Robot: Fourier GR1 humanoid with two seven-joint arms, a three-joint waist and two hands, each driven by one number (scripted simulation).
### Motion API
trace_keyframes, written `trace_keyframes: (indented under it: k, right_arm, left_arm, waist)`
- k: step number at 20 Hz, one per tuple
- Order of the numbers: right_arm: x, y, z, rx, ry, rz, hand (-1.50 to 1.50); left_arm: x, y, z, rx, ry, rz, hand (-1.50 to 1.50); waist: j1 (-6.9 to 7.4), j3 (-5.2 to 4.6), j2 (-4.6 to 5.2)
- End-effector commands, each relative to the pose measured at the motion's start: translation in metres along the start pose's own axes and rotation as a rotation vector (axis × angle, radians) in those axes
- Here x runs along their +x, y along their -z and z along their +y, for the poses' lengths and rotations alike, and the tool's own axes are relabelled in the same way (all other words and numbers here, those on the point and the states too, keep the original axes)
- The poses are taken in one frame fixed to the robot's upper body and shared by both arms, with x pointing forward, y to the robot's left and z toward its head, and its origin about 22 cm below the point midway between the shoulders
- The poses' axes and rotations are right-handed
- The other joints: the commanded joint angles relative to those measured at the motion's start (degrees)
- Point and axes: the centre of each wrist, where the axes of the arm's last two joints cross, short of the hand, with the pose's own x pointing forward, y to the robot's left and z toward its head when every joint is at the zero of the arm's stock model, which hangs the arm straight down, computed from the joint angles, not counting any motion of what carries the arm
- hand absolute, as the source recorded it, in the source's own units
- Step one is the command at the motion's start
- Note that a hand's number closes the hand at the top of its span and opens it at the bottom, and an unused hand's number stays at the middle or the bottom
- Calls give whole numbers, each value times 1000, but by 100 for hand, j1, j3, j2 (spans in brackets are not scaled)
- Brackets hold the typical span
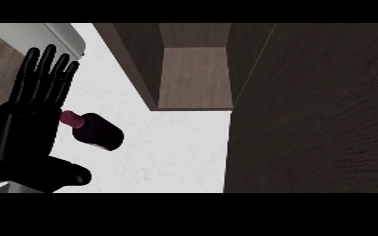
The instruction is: Pick up the wine, place it into the cabinet and close the cabinet
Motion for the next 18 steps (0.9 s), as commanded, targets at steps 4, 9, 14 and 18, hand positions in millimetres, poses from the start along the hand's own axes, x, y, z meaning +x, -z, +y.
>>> trace_keyframes:
  k: [4, 9, 14, 18]
  right_arm:
    - [27, -6, 7, 80, 75, 52, -150]
    - [67, -12, 19, 107, 95, 51, -150]
    - [68, -10, 13, 110, 87, 61, -150]
    - [70, -11, 9, 100, 87, 45, -150]
  left_arm:
    - [27, 18, -7, -46, -179, 89, -150]
    - [61, 21, -24, -27, -184, 82, -150]
    - [70, 15, -60, -17, -193, 85, -150]
    - [84, 15, -62, -14, -188, 88, -150]
  waist:
    - [34, -2, -7]
    - [32, -2, -11]
    - [29, 0, -10]
    - [23, 0, -9]
